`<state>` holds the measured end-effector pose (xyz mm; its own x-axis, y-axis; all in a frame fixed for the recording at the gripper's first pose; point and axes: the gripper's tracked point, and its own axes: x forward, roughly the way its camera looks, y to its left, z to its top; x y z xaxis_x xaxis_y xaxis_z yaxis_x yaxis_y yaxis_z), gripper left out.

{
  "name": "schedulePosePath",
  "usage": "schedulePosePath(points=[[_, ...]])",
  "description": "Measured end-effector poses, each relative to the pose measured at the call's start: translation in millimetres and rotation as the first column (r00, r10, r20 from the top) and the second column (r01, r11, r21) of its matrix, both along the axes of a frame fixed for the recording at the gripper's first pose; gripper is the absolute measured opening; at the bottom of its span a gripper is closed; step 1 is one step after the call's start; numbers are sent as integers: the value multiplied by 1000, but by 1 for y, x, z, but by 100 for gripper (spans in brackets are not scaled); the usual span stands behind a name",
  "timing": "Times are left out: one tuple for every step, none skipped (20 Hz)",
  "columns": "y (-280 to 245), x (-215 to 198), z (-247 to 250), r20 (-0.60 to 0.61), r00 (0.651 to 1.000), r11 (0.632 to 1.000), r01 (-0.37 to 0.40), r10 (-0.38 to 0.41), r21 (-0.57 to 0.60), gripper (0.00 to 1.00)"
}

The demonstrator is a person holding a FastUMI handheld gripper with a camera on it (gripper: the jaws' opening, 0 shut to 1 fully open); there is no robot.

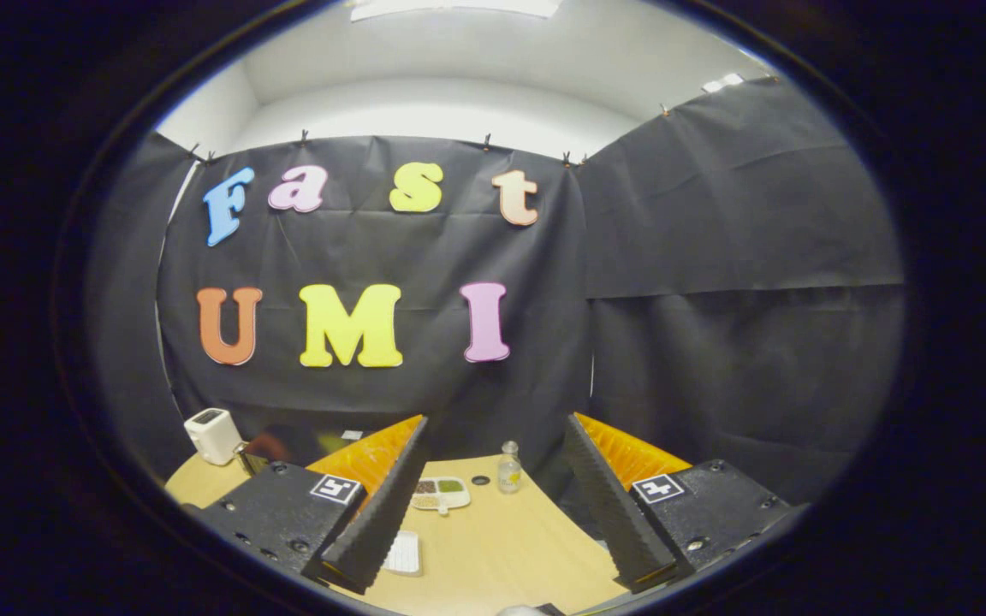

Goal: Open the toaster oven, put the food inside, and close the toaster oven door.

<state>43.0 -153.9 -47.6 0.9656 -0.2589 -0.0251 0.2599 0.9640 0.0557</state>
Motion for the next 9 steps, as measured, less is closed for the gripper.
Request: schedulePosePath(points=[[-2,0,-1,2,1000,1000,0,0,-4,100],[-4,-2,-1,2,1000,1000,0,0,-3,100],[-5,-4,-3,-3,1000,1000,0,0,2,100],[-7,-5,-4,-5,1000,1000,-2,2,10,100],[-8,-5,-4,-6,1000,1000,-3,3,17,100],[-9,-6,-3,0,1000,1000,-9,9,22,100],[-9,-6,-2,1,1000,1000,-14,14,22,100],[-10,-8,-3,-2,1000,1000,-21,21,17,100],[-10,-10,-5,-6,1000,1000,-24,24,10,100]])
